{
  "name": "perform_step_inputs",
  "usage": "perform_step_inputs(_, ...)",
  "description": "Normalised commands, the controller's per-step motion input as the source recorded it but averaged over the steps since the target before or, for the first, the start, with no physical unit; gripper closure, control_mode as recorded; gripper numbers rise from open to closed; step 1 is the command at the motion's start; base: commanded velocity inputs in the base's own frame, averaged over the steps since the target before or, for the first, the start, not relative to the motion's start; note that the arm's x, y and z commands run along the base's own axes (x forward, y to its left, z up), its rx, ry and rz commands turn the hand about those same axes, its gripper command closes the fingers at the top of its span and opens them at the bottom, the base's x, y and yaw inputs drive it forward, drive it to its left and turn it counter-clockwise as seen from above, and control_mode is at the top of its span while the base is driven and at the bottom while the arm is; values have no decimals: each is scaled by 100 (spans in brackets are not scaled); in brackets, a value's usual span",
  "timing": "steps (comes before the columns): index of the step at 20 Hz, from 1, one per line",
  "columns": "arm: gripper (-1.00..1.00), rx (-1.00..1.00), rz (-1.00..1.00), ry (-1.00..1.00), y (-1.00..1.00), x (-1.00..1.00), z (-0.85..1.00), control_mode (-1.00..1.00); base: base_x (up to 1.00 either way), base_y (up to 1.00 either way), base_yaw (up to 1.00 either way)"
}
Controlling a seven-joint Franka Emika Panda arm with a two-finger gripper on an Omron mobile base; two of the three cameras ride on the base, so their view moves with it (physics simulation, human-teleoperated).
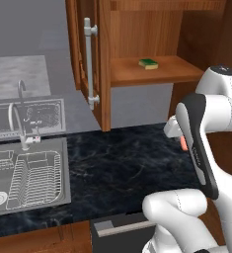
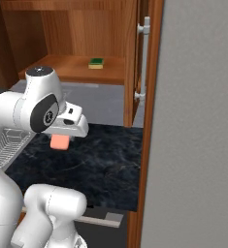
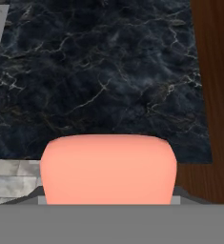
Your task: Pick up the sponge and bar soap from the sink, and place them back in the cabinet, and close the cabinet doors.
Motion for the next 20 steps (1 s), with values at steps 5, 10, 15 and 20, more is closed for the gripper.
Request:
perform_step_inputs(5, 100, 0, 0, 0, 0, 0, 0, -100, 0, 0, 0)
perform_step_inputs(10, 100, 0, 1, -1, -5, 7, 1, -100, 0, 0, 0)
perform_step_inputs(15, 100, 0, 2, -9, 0, 3, 4, -100, 0, 0, 0)
perform_step_inputs(20, 100, 0, 0, -11, 0, 8, 13, -100, 0, 0, 0)
